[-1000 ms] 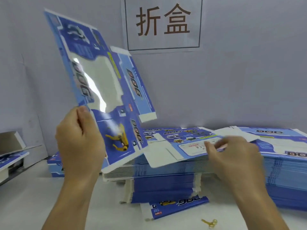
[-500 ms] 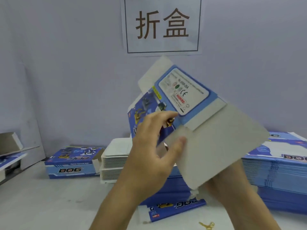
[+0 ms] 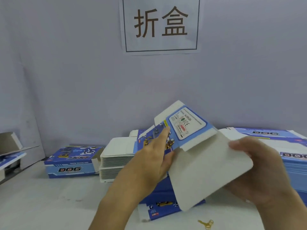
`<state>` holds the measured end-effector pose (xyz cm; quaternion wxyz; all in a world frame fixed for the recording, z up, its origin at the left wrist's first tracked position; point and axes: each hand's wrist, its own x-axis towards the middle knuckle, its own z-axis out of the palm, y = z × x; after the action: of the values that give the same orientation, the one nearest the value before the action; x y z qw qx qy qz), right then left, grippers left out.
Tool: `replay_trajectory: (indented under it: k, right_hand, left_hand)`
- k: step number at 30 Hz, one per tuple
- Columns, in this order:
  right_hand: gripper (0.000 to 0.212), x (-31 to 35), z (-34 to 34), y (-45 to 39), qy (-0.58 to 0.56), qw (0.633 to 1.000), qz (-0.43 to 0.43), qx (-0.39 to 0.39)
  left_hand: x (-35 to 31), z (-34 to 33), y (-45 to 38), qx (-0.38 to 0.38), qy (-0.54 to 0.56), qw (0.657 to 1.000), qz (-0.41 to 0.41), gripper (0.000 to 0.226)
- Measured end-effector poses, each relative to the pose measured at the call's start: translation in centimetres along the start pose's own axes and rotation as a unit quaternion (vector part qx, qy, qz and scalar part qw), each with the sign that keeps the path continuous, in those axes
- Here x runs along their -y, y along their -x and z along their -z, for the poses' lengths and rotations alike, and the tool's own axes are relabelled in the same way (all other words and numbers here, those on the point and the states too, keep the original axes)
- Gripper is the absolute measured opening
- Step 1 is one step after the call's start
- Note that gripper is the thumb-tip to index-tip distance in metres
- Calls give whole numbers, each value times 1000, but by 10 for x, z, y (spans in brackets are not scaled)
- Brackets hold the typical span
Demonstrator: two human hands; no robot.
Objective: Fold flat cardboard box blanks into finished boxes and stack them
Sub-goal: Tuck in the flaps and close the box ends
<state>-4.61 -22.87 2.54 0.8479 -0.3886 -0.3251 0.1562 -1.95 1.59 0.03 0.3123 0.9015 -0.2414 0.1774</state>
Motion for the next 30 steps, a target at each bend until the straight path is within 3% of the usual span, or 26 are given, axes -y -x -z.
replay_trajectory:
  k: [1,2,4,7,12,15,18,20,23,25,27,29,30]
  right_hand:
    - [47,-12,-17,-4,81,994,-70,16]
    - [50,-7,-20,0,195,976,-88,-51]
    - [60,-10,-16,-6,313,937,-136,-75]
    - [56,-19,-18,-14,462,856,-204,-111]
    - [44,-40,-26,-30,595,754,-133,-246]
    - [40,-46,-16,-34,599,744,-101,-280]
    - [35,-52,-3,-33,594,749,-84,-281]
    - [37,-55,1,-35,596,759,-35,-261]
    - [57,-55,4,-36,585,778,20,-226]
    - [63,-50,6,-35,576,787,44,-217]
    - [67,-48,6,-35,581,785,54,-208]
    - [67,-50,5,-36,592,779,53,-202]
    - [64,-53,4,-36,596,775,50,-202]
  left_hand:
    - [0,0,0,5,1,1000,3,69]
    - [0,-2,1,2,-4,1000,13,79]
    - [1,-4,2,-43,-60,996,40,90]
    - [-3,-7,1,-131,-166,973,94,76]
    - [-3,-16,2,-191,-109,971,96,56]
    - [-4,-15,0,-220,-54,972,69,58]
    - [-10,-14,1,-323,-8,946,26,54]
    - [-16,-15,1,-369,13,929,24,72]
    - [-19,-7,1,-366,-8,926,89,107]
    - [-15,2,1,-325,-47,932,151,121]
    - [-10,9,1,-296,37,940,164,135]
    - [-8,12,2,-318,123,931,131,133]
    - [-8,11,4,-330,137,928,104,122]
